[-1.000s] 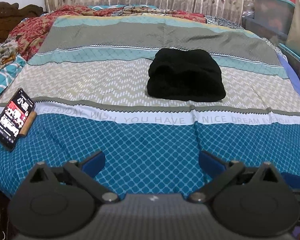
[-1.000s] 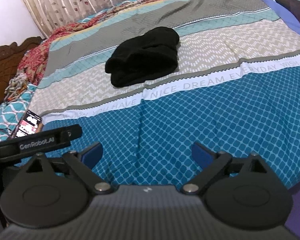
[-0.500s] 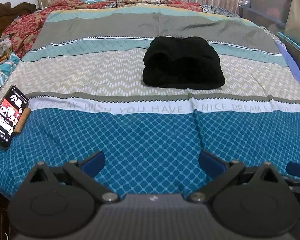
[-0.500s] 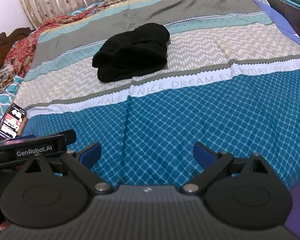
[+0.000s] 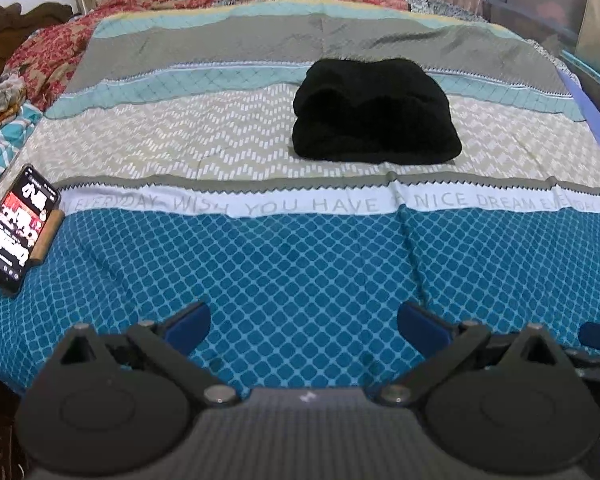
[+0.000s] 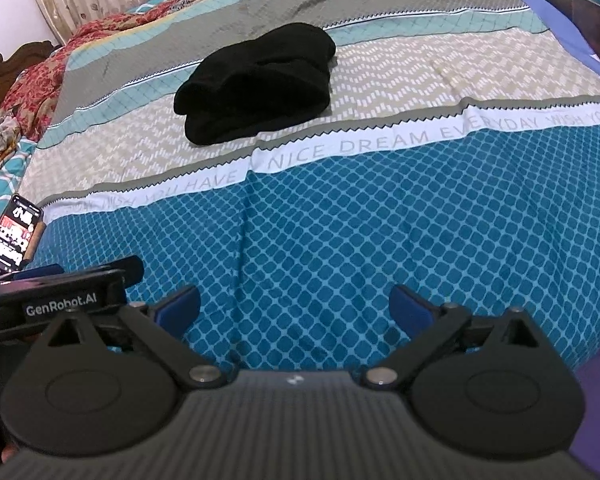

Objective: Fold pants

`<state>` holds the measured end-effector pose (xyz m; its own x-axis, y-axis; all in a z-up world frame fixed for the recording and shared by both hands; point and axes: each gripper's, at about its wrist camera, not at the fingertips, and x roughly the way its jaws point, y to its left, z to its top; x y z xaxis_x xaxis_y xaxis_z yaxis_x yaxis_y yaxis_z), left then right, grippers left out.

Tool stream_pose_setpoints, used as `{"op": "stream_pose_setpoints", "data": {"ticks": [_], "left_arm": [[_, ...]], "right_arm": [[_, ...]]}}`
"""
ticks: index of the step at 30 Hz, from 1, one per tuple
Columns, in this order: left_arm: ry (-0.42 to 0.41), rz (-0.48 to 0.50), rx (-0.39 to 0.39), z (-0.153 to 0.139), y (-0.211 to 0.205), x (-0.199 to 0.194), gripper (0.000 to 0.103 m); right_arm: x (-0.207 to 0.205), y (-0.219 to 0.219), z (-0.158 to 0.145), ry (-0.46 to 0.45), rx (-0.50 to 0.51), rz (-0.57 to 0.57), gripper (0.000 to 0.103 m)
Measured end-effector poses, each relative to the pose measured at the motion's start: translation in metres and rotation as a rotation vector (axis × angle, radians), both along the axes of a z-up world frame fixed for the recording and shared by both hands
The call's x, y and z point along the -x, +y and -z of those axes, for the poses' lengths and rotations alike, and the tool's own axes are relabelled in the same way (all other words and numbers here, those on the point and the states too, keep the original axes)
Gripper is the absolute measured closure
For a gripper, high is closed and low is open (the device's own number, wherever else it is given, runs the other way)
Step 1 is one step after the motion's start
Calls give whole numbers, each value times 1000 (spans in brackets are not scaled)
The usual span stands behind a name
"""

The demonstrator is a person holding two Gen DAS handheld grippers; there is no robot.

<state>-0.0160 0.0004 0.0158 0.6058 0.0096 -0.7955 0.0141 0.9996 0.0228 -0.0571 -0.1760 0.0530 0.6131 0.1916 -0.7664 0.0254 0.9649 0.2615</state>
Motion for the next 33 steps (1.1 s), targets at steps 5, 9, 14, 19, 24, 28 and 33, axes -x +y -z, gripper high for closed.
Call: {"op": "stream_pose_setpoints", "data": {"ticks": [5, 9, 14, 19, 24, 28, 33], "left_arm": [[16, -13, 0, -1, 1, -1, 0], [17, -11, -14, -2, 0, 2, 0], [16, 6, -17, -4, -1, 4, 0], [9, 7, -16, -5, -1, 4, 0], [8, 0, -53, -6, -2, 5, 0], [23, 5, -88, -4, -3, 4, 0], [4, -11, -110, -6, 0, 5, 0]], "right_arm": [[-1, -1, -3, 0, -21, -11, 1], [1, -5, -4, 3, -44, -7, 1], [4, -6, -7, 0, -63, 5, 1], [4, -5, -6, 5, -69, 8, 1], [4, -3, -5, 6, -71, 0, 1], [4, -3, -5, 8, -73, -5, 1], [4, -2, -5, 9, -74, -3, 1]]}}
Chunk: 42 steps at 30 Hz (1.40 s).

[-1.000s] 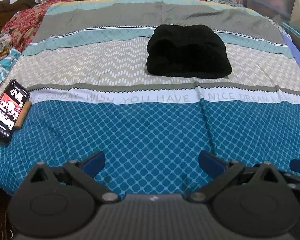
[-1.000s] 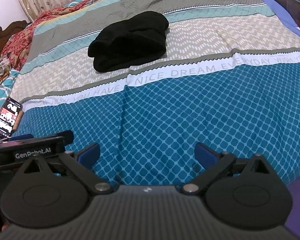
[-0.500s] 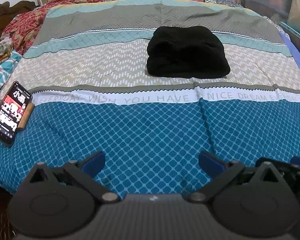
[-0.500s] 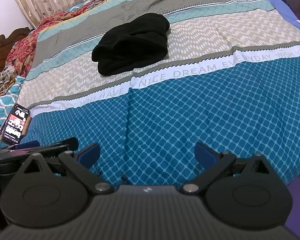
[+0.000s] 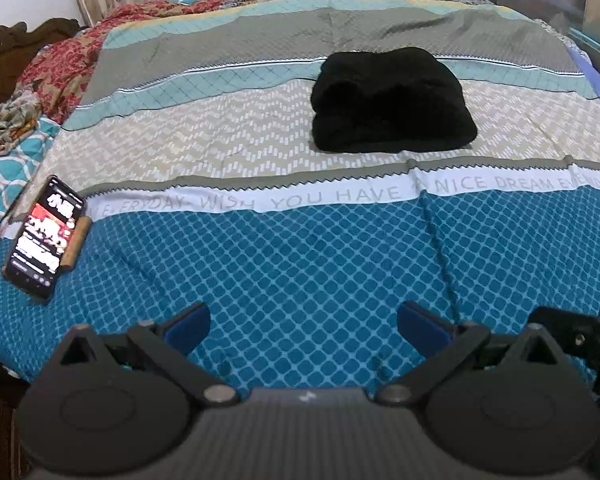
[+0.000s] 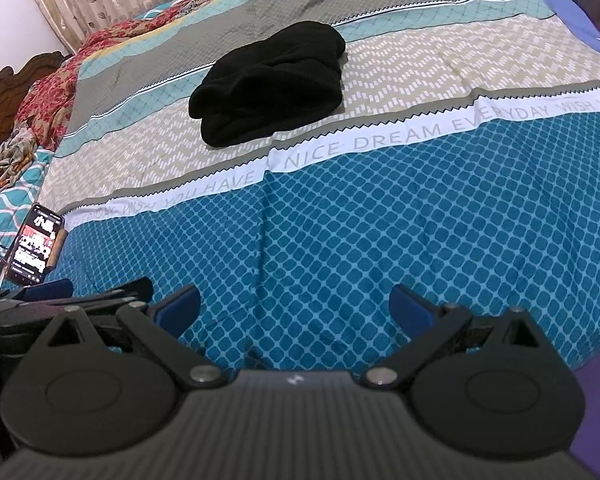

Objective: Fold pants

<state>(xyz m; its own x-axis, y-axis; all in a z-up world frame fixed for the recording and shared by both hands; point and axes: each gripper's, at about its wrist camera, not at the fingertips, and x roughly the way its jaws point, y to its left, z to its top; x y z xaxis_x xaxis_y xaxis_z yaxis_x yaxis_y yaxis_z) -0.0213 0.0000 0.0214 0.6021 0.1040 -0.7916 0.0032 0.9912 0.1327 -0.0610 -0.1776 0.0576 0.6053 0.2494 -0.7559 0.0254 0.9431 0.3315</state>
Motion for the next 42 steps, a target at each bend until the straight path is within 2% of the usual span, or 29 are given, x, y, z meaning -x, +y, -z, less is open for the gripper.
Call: {"op": "stream_pose_setpoints", "data": {"ticks": [11, 24, 35, 42], "left_arm": [[-19, -58, -26, -3, 14, 0, 0], [-26, -66, -52, -5, 15, 1, 0], [9, -41, -24, -6, 9, 2, 0], [33, -23, 0, -6, 5, 4, 0]], "right_arm": [[0, 1, 0, 2, -7, -17, 1], [0, 0, -2, -4, -6, -29, 1], [0, 1, -6, -19, -8, -26, 1], [4, -5, -18, -84, -4, 19, 1]]}}
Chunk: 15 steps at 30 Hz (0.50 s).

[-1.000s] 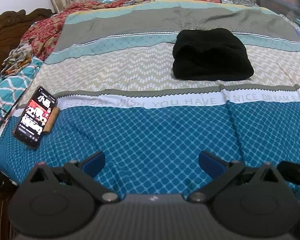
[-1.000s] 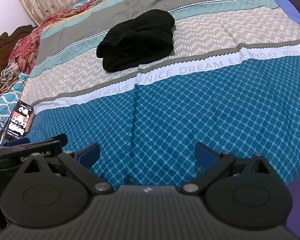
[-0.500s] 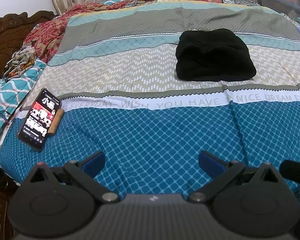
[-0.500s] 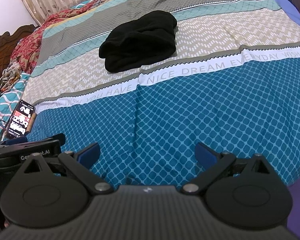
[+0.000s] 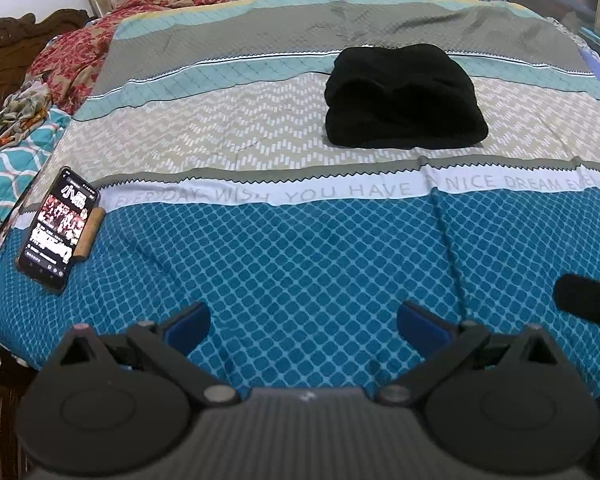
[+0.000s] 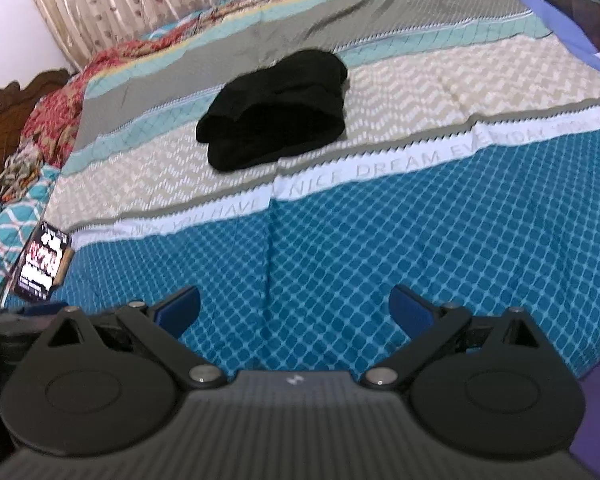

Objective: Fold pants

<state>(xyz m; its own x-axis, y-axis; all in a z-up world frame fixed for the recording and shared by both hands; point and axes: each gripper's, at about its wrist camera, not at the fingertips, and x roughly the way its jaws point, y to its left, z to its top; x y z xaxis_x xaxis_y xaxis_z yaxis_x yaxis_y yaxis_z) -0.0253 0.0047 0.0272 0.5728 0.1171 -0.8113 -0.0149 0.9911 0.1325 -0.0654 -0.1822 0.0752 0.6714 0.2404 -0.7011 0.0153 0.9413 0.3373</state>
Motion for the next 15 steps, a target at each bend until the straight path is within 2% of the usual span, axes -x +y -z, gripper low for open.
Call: {"op": "stream_pose_setpoints", "data": {"ticks": [15], "left_arm": [[68, 61, 6, 8, -18, 1, 0]], "right_arm": [[2, -3, -1, -24, 4, 28, 1]]}}
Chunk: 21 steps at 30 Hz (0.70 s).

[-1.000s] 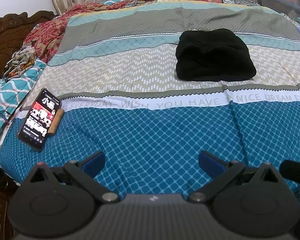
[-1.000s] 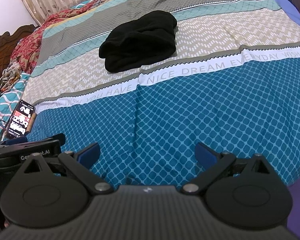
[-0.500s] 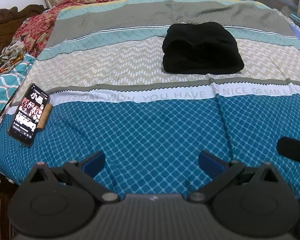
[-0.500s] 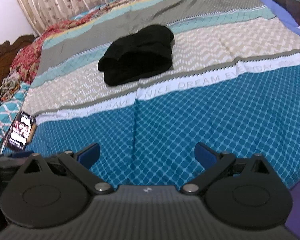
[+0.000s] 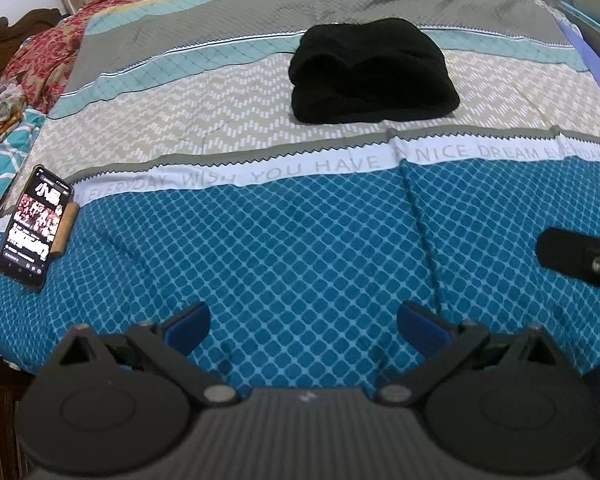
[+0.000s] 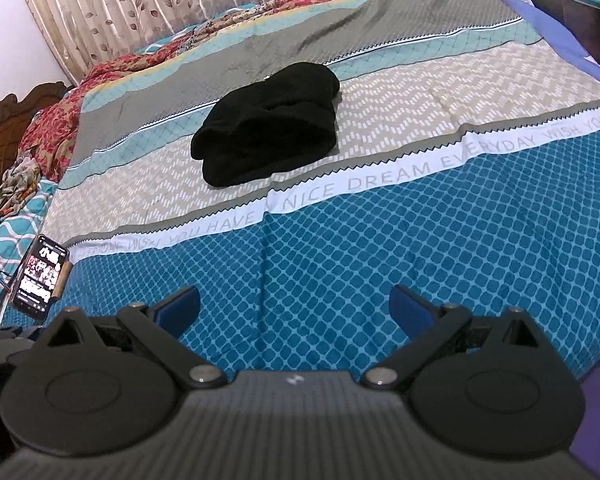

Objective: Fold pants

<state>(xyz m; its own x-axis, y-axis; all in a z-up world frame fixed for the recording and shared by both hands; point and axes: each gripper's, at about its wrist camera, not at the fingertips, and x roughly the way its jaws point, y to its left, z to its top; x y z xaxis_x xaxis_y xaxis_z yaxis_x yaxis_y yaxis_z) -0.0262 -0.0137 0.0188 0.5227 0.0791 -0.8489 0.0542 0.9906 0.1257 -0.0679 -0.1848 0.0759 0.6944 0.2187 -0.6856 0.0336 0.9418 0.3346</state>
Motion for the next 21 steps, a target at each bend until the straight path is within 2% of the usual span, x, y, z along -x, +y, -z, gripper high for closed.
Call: {"op": "stream_pose_setpoints", "data": {"ticks": [21], "left_arm": [[8, 17, 13, -3, -3, -1, 0]], "right_arm": [[0, -3, -5, -41, 32, 1, 1]]}}
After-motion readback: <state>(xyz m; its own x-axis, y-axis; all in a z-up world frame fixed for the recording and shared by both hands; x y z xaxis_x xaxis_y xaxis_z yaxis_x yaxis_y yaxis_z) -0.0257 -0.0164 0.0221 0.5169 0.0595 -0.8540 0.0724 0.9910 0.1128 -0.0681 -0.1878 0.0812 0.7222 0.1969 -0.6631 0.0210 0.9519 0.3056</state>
